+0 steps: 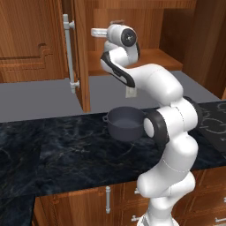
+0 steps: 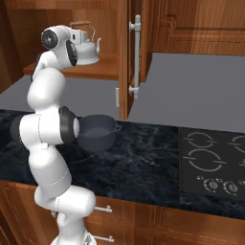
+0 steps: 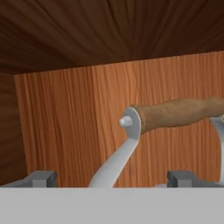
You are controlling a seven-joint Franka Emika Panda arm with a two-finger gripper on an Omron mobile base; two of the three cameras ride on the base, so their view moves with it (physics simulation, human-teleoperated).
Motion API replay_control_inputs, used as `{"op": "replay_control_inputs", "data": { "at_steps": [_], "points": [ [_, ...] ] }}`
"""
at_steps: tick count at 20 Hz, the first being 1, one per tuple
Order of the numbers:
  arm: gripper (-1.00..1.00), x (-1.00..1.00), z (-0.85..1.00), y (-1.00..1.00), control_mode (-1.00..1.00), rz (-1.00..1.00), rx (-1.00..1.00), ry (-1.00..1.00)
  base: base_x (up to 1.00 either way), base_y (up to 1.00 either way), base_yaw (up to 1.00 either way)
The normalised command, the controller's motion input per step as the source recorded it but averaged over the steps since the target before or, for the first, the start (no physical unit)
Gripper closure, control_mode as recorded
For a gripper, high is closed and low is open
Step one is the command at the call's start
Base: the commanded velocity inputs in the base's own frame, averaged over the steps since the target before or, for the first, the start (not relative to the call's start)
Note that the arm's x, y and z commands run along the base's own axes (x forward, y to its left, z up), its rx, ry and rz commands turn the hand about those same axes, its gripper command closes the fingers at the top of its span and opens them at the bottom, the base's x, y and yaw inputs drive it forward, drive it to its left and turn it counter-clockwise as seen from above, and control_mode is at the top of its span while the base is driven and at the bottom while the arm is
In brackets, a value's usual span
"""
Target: Pick the kettle from the cabinet and place it on a stove burner. Then pick the pot from the counter and place it on another stove burner. Finally, turn both burners on.
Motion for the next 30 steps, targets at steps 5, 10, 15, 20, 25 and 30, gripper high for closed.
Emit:
{"op": "replay_control_inputs", "data": {
  "at_steps": [5, 10, 15, 20, 25, 30],
  "points": [
    [1.0, 0.07, -0.02, 0.05, -1.0, 0.0, 0.0, 0.0, 0.0, 0.0, 0.0],
    [1.0, 0.0, 0.0, 0.0, -1.0, 0.0, 0.0, 0.0, 0.0, 0.0, 0.0],
    [1.0, 0.0, 0.0, 0.0, -1.0, 0.0, 0.0, 0.0, 0.0, 0.0, 0.0],
    [1.0, 0.0, 0.0, 0.0, -1.0, 0.0, 0.0, 0.0, 0.0, 0.0, 0.0],
    [1.0, 0.0, -0.07, 0.0, -1.0, 0.0, 0.0, 0.0, 0.0, 0.0, 0.0],
    [1.0, -0.11, -0.06, 0.0, -1.0, 0.0, 0.0, -0.01, 0.0, 0.0, 0.0]
  ]
}}
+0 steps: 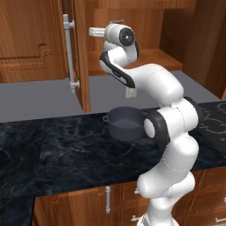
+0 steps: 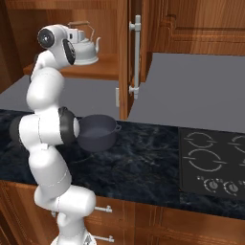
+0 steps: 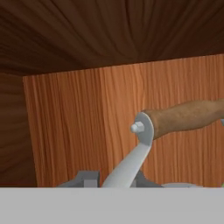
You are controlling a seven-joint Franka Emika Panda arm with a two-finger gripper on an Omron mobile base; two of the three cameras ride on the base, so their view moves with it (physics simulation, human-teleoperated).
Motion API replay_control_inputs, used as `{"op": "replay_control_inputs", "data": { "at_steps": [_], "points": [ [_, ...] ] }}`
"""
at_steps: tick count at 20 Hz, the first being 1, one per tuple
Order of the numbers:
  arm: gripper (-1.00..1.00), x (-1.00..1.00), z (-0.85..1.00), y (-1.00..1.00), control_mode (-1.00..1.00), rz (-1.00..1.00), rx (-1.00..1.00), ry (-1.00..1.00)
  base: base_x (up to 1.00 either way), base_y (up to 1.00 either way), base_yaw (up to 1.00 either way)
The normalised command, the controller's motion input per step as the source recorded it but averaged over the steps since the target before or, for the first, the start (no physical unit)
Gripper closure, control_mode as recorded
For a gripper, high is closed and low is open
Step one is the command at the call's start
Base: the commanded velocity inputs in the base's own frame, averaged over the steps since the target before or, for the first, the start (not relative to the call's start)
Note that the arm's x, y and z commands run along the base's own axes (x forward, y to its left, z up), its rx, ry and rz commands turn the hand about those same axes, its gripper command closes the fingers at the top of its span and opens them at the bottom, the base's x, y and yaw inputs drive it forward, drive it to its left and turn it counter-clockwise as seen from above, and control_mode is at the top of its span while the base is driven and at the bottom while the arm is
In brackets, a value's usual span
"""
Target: Pick the kettle from the cabinet and place it on a stove burner. Then pick the pot from the counter and place it on another stove burner. Finally, turn both burners on.
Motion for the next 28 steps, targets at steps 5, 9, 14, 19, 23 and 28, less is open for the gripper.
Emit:
{"op": "replay_control_inputs", "data": {
  "at_steps": [5, 9, 14, 19, 23, 28],
  "points": [
    [1.0, -0.34, -0.02, 0.0, -1.0, -0.01, 0.0, -0.05, 0.0, 0.0, 0.0],
    [1.0, -0.31, 0.0, 0.0, -1.0, -0.05, 0.0, 0.0, 0.0, 0.0, 0.0],
    [1.0, -0.42, 0.0, 0.0, -1.0, -0.06, 0.0, 0.03, 0.0, 0.0, 0.0],
    [1.0, -0.58, 0.0, 0.0, -1.0, -0.12, 0.0, 0.04, 0.0, 0.0, 0.0],
    [1.0, -0.52, 0.0, -0.02, -1.0, -0.1, 0.0, 0.0, 0.0, 0.0, 0.0],
    [1.0, -0.53, 0.0, -0.08, -1.0, -0.07, 0.01, 0.0, 0.0, 0.0, 0.0]
  ]
}}
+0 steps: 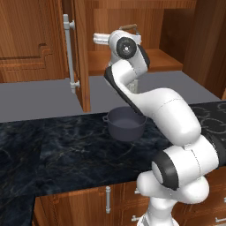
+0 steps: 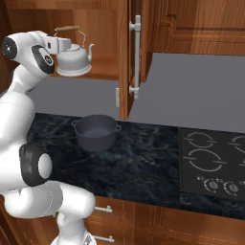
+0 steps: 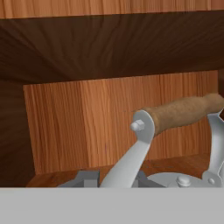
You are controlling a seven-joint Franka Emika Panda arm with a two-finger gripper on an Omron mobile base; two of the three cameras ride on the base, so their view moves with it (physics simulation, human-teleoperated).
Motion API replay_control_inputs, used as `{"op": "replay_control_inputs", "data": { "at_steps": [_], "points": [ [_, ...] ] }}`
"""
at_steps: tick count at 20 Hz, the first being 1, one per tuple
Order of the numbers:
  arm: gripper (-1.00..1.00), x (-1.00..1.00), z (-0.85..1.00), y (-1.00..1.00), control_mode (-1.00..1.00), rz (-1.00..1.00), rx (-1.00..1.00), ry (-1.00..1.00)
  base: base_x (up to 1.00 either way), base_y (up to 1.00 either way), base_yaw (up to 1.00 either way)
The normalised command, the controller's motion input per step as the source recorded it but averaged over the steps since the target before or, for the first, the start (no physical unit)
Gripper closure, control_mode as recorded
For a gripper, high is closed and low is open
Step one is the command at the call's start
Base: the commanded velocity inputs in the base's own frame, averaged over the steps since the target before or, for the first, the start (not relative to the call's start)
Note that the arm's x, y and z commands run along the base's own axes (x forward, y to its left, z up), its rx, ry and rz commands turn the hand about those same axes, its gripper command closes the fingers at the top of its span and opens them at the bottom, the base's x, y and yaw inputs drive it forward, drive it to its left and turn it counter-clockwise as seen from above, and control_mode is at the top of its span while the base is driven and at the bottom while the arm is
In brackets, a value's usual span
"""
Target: Pick the kettle from the cabinet and place it on a stove burner. Then pick the pot from the counter and place it on another stove burner. Finally, turn both burners on.
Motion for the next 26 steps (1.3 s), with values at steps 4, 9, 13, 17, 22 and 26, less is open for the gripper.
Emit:
{"op": "replay_control_inputs", "data": {
  "at_steps": [4, 9, 13, 17, 22, 26],
  "points": [
    [1.0, -0.48, 0.0, -0.17, -1.0, -0.07, 0.03, 0.0, 0.0, 0.0, 0.0],
    [1.0, -0.37, 0.0, -0.18, -1.0, -0.08, 0.02, 0.01, 0.0, 0.0, 0.0],
    [1.0, -0.4, 0.0, -0.14, -1.0, -0.07, 0.02, 0.01, 0.0, 0.0, 0.0],
    [1.0, -0.46, 0.0, -0.11, -1.0, -0.05, 0.02, 0.01, 0.0, 0.0, 0.0],
    [1.0, -0.47, 0.0, -0.08, -1.0, -0.03, 0.01, 0.01, 0.0, 0.0, 0.0],
    [1.0, -0.44, -0.05, -0.02, -1.0, -0.02, 0.01, 0.02, 0.0, 0.0, 0.0]
  ]
}}
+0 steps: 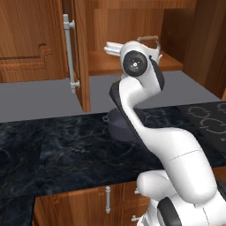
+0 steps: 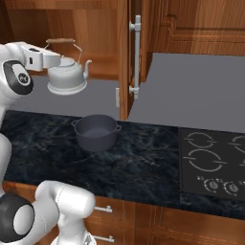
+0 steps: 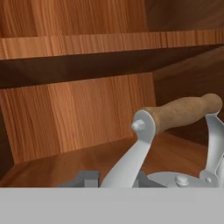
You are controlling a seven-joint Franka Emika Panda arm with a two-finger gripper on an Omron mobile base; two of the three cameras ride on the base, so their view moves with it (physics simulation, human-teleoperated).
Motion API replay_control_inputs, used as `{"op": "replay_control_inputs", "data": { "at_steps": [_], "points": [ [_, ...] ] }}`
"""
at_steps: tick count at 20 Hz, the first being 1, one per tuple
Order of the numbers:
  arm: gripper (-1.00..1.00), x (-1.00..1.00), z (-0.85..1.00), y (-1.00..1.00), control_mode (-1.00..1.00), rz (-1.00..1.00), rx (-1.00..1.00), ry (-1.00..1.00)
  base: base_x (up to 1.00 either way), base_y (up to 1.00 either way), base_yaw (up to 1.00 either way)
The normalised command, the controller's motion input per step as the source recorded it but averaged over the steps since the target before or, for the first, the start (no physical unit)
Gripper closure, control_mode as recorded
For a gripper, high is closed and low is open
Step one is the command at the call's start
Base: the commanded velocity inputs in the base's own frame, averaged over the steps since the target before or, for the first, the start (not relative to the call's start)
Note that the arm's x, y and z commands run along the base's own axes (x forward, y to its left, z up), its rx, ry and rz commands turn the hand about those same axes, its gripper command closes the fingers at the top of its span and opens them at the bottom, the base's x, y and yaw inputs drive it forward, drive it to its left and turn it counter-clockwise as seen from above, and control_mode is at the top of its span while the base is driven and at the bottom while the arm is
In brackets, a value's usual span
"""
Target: Pick the kettle from the cabinet and place it on a stove burner. Then pick the pot from the counter and place it on another stove burner. Finally, turn both burners on.
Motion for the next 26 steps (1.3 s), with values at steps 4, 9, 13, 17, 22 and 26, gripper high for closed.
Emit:
{"op": "replay_control_inputs", "data": {
  "at_steps": [4, 9, 13, 17, 22, 26],
  "points": [
    [1.0, -0.4, -0.19, 0.0, -1.0, -0.01, 0.02, 0.02, 0.0, 0.0, 0.0],
    [1.0, -0.41, -0.22, 0.0, -1.0, -0.02, 0.03, 0.0, 0.0, 0.0, 0.0],
    [1.0, -0.44, -0.14, -0.05, -1.0, -0.03, 0.04, 0.0, 0.0, 0.0, 0.0],
    [1.0, -0.48, -0.12, -0.07, -1.0, -0.03, 0.04, 0.0, 0.0, 0.0, 0.0],
    [1.0, -0.47, -0.13, -0.08, -1.0, -0.03, 0.03, 0.0, 0.0, 0.0, 0.0],
    [1.0, -0.29, -0.05, -0.04, -1.0, -0.01, 0.01, 0.0, 0.0, 0.0, 0.0]
  ]
}}
